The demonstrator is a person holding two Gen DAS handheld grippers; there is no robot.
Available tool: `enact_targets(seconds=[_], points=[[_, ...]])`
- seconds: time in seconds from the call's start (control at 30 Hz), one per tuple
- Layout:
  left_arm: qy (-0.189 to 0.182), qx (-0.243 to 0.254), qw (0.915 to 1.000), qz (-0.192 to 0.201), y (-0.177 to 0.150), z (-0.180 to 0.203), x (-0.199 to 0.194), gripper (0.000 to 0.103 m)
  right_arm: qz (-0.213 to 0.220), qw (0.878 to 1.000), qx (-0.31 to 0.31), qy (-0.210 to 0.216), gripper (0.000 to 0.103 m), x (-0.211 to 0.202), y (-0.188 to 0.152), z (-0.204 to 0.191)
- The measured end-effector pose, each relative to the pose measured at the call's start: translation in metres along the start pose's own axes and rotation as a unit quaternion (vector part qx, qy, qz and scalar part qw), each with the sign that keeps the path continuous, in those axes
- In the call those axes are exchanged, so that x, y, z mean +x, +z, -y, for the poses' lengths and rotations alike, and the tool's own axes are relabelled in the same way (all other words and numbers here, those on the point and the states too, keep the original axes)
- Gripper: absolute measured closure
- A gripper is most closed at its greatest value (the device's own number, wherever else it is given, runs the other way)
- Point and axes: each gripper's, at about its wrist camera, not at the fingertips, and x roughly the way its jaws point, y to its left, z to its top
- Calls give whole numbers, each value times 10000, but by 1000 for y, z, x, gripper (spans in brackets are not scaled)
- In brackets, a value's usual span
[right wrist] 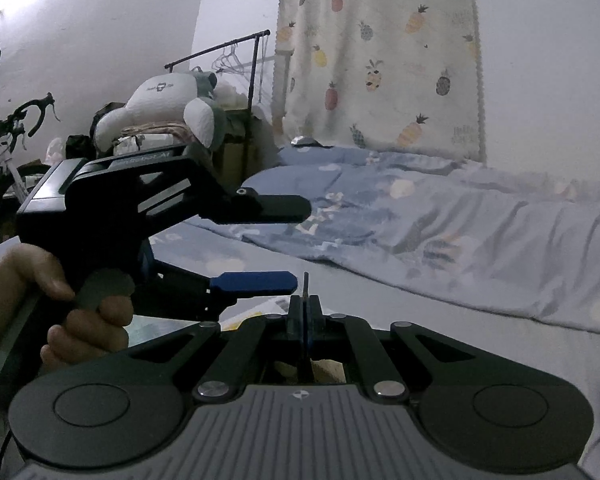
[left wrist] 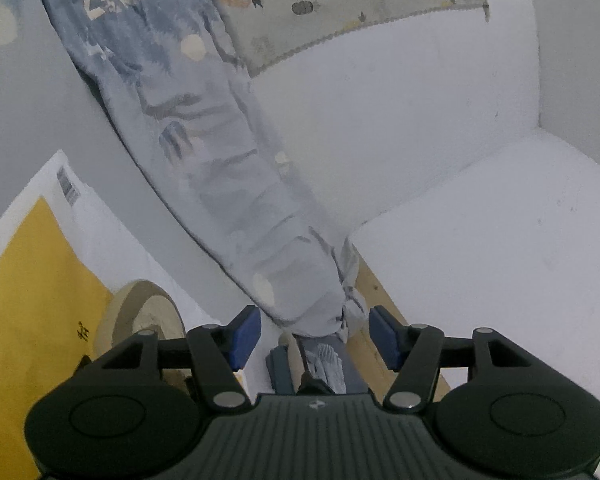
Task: Lace up shoes with both hands
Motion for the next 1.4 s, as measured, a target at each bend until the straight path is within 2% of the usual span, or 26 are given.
enact_targets(seconds=[0.17, 0.3, 0.47, 0.67, 0.8, 0.9, 1.4], points=[[87, 22, 9999, -102, 0, -7, 12, 46, 30, 9997, -96, 202, 101, 3, -2, 12], [10, 81, 9999, -68, 3, -8, 10, 55, 72, 9995, -233, 215, 101, 8, -1, 15], [10, 167, 9998, -86, 3, -8, 11, 58, 92, 9994, -219, 239, 101, 9, -3, 15], [131, 228, 9993, -251, -2, -6, 12, 77, 41, 9993, -253, 259, 101, 5, -3, 13], [127, 311, 9989, -318, -4, -4, 15, 95, -13, 9992, -291, 275, 101, 8, -6, 13], [155, 414, 9985, -337, -4, -2, 16, 103, -31, 9993, -262, 248, 101, 9, -7, 14], [329, 1123, 9919, -492, -12, 13, 18, 103, -263, 9994, 29, 241, 98, 14, -7, 22]])
